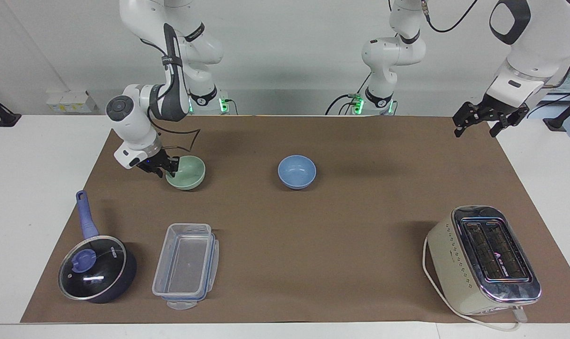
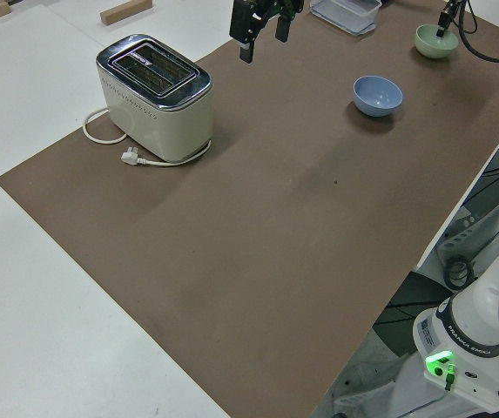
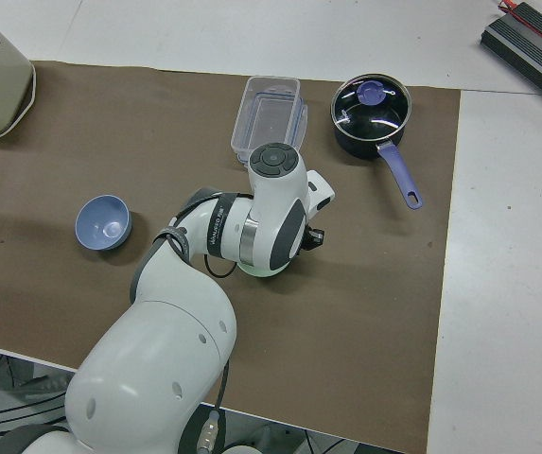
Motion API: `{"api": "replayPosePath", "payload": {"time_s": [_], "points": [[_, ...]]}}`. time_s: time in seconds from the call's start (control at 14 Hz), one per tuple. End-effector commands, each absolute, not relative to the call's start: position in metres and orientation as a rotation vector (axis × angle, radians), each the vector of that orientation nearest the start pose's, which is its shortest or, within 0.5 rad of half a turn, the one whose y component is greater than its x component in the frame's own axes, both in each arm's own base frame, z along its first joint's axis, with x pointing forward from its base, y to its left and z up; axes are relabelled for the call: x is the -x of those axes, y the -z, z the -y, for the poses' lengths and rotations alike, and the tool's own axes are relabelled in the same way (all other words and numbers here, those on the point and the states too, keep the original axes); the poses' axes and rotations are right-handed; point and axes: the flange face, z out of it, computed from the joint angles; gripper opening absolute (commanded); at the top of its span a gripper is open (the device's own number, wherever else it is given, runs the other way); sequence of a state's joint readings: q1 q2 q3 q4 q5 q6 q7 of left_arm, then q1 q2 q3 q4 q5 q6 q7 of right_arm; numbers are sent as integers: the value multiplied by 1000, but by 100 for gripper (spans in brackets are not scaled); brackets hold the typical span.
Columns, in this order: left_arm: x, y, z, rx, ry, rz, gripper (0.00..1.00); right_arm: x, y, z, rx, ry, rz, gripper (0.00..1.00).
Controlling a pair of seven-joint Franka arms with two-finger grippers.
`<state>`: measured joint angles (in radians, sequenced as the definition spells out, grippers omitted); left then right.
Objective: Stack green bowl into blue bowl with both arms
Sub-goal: 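Grasp the green bowl rim and carry it over the blue bowl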
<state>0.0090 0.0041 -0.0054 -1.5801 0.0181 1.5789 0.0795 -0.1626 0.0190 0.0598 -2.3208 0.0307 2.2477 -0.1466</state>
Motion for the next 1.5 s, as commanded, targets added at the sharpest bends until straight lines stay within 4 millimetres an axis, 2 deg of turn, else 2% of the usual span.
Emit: {"api": "replayPosePath", "payload": {"time_s": [0.0,0.21,0.29,0.43,0.57,0.71,0.86,1.0,1.07,1.43], "points": [[-553,-620,-5,3103,-21,-103,100,-498,-347,46,3073,-131,59,0],[-552,-621,-6,3103,-19,-103,100,-509,-382,25,3043,-153,94,0],[-552,-621,-6,3103,-19,-100,100,-512,-397,10,3028,-164,116,0],[-552,-621,-6,3103,-19,-100,100,-516,-410,-22,2988,-171,105,0],[-553,-620,-6,3103,-21,-103,100,-516,-412,-49,2991,-172,85,0],[-552,-621,-6,3103,-19,-100,100,-514,-415,-86,3001,-157,54,0],[-553,-620,-6,3103,-21,-100,100,-519,-423,-132,2993,-99,-15,0],[-553,-620,-6,3103,-21,-100,100,-525,-416,-174,2990,-115,-71,0],[-552,-621,-6,3103,-19,-100,100,-521,-415,-195,2988,-96,-91,0],[-553,-620,-6,3103,-21,-100,100,-505,-397,-262,2948,-90,-142,0]]}}
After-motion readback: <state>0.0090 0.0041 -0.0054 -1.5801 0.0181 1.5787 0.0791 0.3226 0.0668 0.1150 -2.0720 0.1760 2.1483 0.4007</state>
